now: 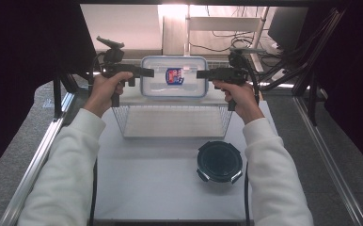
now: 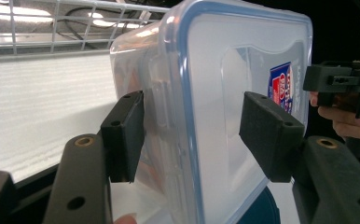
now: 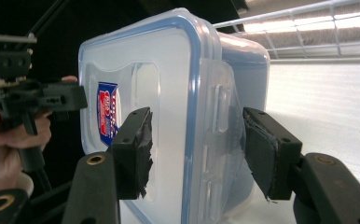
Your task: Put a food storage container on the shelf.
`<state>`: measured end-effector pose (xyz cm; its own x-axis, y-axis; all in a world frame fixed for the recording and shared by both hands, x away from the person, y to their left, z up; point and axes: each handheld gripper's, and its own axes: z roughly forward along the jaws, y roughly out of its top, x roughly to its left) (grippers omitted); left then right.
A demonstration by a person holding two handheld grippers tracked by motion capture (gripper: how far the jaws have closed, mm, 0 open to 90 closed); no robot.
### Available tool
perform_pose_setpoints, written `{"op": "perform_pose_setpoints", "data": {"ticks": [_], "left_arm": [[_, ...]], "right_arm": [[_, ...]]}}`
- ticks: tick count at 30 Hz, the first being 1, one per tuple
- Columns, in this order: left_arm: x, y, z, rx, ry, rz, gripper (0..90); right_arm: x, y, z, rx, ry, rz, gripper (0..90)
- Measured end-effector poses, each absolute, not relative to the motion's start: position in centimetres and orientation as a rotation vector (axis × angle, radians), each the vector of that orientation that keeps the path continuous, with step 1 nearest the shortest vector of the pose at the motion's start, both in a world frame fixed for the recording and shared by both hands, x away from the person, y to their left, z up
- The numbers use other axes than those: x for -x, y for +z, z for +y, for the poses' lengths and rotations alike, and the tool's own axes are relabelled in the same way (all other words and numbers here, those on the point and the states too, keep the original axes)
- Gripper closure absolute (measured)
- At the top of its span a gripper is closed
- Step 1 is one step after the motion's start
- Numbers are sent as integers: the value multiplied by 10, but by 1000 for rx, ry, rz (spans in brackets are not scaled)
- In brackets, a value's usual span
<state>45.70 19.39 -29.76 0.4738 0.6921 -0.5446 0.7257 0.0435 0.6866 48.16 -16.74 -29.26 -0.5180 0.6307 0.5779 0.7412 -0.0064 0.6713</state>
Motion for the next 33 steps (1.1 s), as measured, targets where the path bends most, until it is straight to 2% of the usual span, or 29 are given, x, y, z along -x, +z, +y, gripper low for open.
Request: {"op": "perform_pose_setpoints", "data": {"ticks": [16,28,29,31,33], "left_arm": [[-483,-313,197,-1570,-139,1327,382],[-490,-323,197,-1537,-149,1334,348],[-489,-323,196,-1552,-133,1329,335],[-487,-321,194,-1576,-71,1329,272],[-481,-318,193,-1598,21,1325,196]], "right_arm": [[-506,-300,-160,1681,-1456,-1972,396],[-510,-309,-156,1788,-1455,-1876,372],[-510,-309,-155,1796,-1454,-1872,361],[-507,-307,-152,1817,-1463,-1883,254],[-502,-304,-151,1827,-1515,-1870,200]]}}
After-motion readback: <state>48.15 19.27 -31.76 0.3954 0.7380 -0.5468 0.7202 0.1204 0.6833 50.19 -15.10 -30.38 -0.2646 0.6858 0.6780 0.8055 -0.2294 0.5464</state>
